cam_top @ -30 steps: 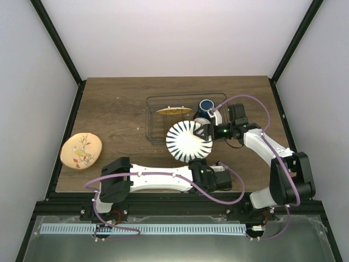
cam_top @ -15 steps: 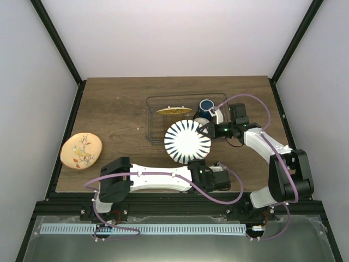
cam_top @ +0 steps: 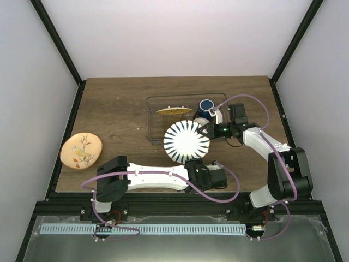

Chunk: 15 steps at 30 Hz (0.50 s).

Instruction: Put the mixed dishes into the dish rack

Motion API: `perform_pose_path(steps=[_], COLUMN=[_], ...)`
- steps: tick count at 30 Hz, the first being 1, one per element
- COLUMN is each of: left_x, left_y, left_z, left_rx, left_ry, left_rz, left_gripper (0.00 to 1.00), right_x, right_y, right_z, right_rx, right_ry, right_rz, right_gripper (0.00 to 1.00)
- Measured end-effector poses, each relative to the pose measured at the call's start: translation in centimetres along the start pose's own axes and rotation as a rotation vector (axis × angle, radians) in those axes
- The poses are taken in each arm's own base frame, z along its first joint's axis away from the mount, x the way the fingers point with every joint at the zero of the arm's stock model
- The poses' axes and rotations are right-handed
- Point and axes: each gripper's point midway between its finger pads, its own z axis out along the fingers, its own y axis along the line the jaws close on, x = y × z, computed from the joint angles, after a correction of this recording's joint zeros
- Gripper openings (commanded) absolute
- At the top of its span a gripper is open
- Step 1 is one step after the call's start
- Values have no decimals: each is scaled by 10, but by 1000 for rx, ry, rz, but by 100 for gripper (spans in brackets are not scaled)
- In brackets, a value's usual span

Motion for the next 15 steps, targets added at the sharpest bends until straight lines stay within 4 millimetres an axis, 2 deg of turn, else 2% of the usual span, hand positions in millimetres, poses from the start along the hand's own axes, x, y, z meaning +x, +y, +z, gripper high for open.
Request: perform_pose_path(steps=[6,15], left_x=[2,3], left_y=[-1,4], left_z=[4,6], left_rx=[-2,-9], left_ry=[-3,-16], left_rz=[-10,-41], left_gripper=[0,1], right_x=[-1,-8], right_y=[-2,0], right_z=[2,3], right_rx=[-1,-12], right_ry=[4,2], right_rz=[13,21], right_gripper=[1,1])
